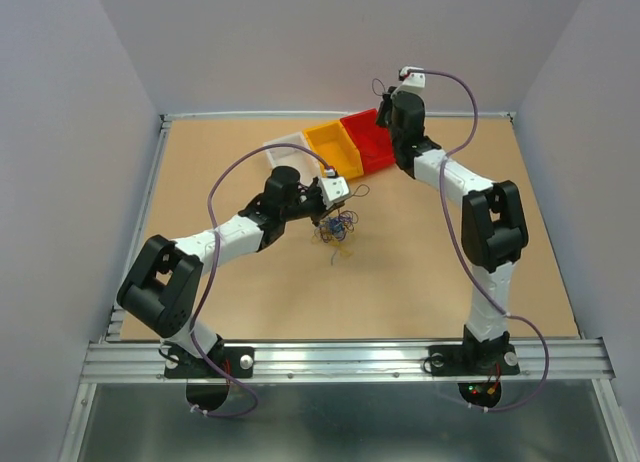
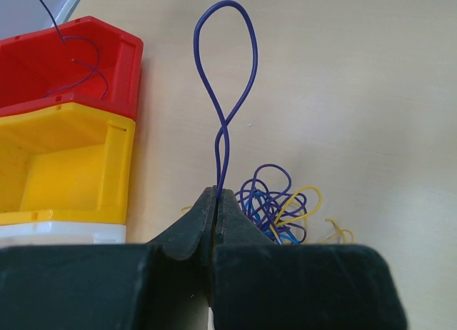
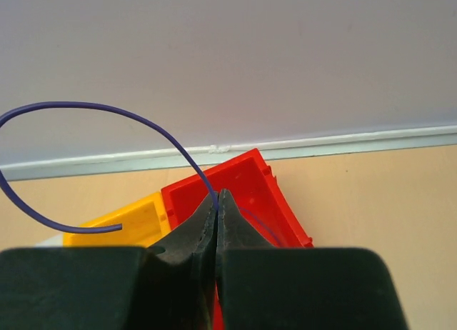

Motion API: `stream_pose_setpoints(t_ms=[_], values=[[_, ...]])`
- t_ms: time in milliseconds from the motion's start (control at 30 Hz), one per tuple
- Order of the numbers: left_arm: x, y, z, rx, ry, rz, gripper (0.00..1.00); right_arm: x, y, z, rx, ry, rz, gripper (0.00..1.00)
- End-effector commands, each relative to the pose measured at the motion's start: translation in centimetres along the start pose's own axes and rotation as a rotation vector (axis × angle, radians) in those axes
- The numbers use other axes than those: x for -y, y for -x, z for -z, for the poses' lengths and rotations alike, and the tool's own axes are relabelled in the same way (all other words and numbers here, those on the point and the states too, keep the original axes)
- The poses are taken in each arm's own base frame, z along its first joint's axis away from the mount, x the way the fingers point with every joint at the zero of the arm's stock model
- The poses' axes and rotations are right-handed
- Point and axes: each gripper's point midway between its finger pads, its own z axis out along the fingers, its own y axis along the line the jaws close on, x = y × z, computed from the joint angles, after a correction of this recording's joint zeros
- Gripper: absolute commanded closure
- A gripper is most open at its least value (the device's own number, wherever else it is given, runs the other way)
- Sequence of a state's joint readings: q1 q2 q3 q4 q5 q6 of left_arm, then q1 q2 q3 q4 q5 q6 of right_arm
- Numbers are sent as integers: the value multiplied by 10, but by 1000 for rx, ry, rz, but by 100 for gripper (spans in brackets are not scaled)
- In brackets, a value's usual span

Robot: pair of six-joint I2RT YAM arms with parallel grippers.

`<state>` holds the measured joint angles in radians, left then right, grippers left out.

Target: Untangle the cables

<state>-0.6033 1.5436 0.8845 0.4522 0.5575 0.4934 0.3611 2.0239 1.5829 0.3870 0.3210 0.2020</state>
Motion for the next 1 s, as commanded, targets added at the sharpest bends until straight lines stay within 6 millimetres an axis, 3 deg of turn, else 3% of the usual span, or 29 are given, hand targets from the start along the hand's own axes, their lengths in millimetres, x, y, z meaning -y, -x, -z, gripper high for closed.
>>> stream_pose_setpoints(t_ms=[0,33,67,167,200,267,300,433,467,533,567,633,733,767,800,833,867,900,967], values=[[-13,30,2,60,38,-52,100,-8,2,-13,-56,29,-53,100],[-13,31,3,62,40,-55,100,-11,5,-21,-58,35,-62,99],[-12,31,3,61,38,-53,100,-5,-27,-28,-129,16,-50,99],[-12,34,5,68,36,-59,100,1,-45,-42,-170,-12,-53,100],[-11,34,5,69,34,-61,100,7,-71,-46,-221,-30,-40,99],[-10,35,5,72,30,-60,100,12,-94,-50,-267,-45,-26,100],[-9,35,5,74,24,-60,100,14,-104,-49,-300,-53,-15,100],[-8,36,4,77,15,-54,100,36,-194,-38,-493,-102,25,100],[-7,36,5,76,13,-53,100,35,-198,-40,-510,-102,27,100],[-7,37,6,77,12,-50,100,44,-236,-30,-623,-112,59,99],[-7,38,6,79,13,-52,100,42,-238,-31,-625,-105,56,99],[-5,40,7,85,7,-54,100,45,-252,-15,-704,-102,65,99],[-4,42,8,88,5,-54,100,48,-236,3,-715,-117,66,99],[-4,42,8,91,3,-55,100,58,-246,20,-754,-137,82,100],[-3,42,8,91,-2,-53,100,55,-217,24,-715,-137,82,100],[-2,44,9,96,-3,-56,100,57,-211,34,-719,-140,87,100],[-2,44,9,95,-4,-55,100,65,-219,51,-752,-154,103,99],[-1,45,10,97,-8,-56,100,64,-190,59,-711,-157,99,100],[1,47,11,103,-15,-62,100,70,-176,73,-696,-176,104,99]])
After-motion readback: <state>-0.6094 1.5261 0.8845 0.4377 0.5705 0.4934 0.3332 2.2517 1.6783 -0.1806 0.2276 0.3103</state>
